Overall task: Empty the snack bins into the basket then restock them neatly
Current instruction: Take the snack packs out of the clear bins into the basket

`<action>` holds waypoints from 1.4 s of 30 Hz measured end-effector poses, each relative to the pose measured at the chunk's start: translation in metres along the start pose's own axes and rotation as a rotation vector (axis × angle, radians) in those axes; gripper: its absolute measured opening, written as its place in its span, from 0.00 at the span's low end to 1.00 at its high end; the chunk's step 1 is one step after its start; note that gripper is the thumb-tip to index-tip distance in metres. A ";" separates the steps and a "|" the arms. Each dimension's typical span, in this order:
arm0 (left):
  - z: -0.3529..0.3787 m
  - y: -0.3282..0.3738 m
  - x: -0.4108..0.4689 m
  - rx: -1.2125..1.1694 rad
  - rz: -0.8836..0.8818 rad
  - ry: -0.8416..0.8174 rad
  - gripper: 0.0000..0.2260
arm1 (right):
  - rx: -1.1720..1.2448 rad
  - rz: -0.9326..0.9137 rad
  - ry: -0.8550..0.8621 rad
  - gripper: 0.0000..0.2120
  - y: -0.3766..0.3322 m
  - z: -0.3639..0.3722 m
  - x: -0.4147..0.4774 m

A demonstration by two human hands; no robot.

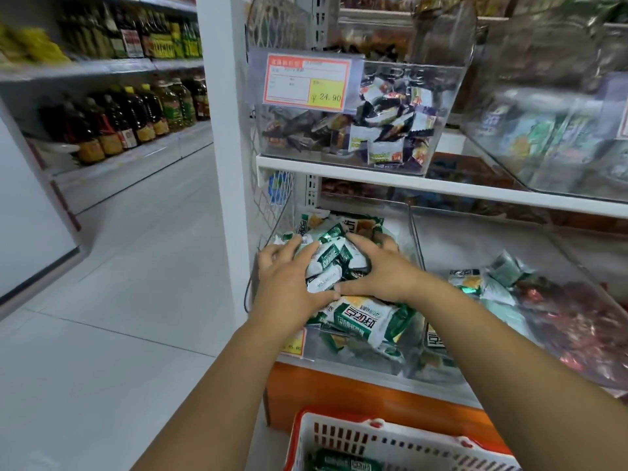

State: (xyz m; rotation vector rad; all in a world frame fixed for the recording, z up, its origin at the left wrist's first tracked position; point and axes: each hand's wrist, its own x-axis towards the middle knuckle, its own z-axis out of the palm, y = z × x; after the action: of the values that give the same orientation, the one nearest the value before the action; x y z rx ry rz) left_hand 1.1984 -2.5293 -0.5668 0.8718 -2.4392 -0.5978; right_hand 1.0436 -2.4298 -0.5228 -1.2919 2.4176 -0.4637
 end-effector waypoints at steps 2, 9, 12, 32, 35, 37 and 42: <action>0.000 -0.002 0.001 -0.044 0.024 0.042 0.35 | 0.054 0.006 -0.088 0.49 0.003 -0.001 0.003; -0.015 -0.011 -0.003 -0.232 0.017 0.125 0.29 | 0.094 -0.084 -0.244 0.52 0.007 -0.010 -0.016; -0.016 -0.009 -0.004 -0.242 -0.013 0.113 0.29 | -0.036 -0.092 -0.195 0.55 0.002 -0.008 -0.022; -0.017 -0.002 -0.020 -0.481 -0.108 0.115 0.25 | 0.111 -0.177 0.444 0.33 -0.001 0.023 -0.038; -0.023 0.001 -0.020 -0.556 -0.130 0.166 0.23 | 0.115 -0.170 0.472 0.32 -0.001 0.023 -0.036; -0.027 0.006 -0.020 -0.593 -0.135 0.178 0.23 | 0.129 -0.181 0.472 0.32 -0.002 0.022 -0.038; -0.047 0.034 -0.032 -0.661 -0.086 0.236 0.23 | 0.400 -0.217 0.633 0.31 -0.007 -0.001 -0.065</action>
State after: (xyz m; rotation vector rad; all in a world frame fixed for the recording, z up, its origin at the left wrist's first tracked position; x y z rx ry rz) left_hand 1.2306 -2.4949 -0.5202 0.7112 -1.8139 -1.1685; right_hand 1.0819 -2.3787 -0.5081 -1.3664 2.4487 -1.5290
